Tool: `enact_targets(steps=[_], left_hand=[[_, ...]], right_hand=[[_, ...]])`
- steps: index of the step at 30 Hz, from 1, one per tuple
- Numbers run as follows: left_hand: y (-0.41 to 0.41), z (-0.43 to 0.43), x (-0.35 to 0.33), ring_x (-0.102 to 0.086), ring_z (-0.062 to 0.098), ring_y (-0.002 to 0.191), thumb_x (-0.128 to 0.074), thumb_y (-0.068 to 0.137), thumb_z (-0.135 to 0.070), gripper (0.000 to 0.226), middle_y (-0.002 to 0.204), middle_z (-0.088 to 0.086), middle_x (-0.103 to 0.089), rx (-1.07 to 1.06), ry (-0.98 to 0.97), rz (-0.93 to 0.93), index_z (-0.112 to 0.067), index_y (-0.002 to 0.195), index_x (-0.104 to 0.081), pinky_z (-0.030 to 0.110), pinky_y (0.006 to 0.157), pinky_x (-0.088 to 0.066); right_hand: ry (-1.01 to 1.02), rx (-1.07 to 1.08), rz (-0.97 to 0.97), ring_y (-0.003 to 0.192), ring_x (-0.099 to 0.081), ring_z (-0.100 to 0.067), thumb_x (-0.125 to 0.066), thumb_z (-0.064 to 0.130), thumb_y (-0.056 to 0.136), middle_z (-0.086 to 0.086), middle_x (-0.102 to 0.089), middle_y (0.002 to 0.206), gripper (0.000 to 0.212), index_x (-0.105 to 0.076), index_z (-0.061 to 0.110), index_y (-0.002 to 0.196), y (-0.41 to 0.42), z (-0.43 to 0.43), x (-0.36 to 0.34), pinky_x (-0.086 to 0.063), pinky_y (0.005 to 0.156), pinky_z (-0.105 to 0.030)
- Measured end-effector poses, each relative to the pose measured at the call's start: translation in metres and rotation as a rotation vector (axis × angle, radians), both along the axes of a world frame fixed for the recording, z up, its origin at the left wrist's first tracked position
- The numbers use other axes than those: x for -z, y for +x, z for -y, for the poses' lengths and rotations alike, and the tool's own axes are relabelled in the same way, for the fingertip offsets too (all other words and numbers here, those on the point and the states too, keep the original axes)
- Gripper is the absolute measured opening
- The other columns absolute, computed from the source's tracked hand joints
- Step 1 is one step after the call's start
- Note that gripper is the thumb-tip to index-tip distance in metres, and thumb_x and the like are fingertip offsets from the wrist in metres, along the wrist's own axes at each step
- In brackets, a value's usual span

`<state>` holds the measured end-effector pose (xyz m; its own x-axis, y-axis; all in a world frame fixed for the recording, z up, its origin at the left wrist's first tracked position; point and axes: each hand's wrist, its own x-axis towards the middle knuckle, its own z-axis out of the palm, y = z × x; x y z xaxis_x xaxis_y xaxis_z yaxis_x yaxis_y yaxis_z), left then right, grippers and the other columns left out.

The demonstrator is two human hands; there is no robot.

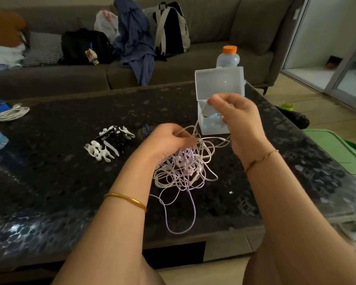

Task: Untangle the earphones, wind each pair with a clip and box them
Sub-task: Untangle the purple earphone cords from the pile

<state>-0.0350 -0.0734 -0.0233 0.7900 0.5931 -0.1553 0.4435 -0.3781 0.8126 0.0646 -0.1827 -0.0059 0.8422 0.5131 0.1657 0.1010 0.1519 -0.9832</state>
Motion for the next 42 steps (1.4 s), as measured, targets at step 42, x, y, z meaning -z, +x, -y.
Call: enact_targets(steps=[42], left_hand=[[0.001,-0.024,0.012,-0.053,0.023,0.09,-0.035,0.087,0.008,0.042,0.087,0.005,-0.056,-0.414,0.082,0.023,-0.017,0.065,-0.06,0.04,0.085,-0.051]], right_hand=[[0.026,-0.15,-0.105,0.071,-0.05,-0.007,-0.051,0.018,0.093,0.001,-0.065,0.077,0.019,-0.059,0.015,0.076,0.017,0.004,0.003,-0.043,0.072,-0.026]])
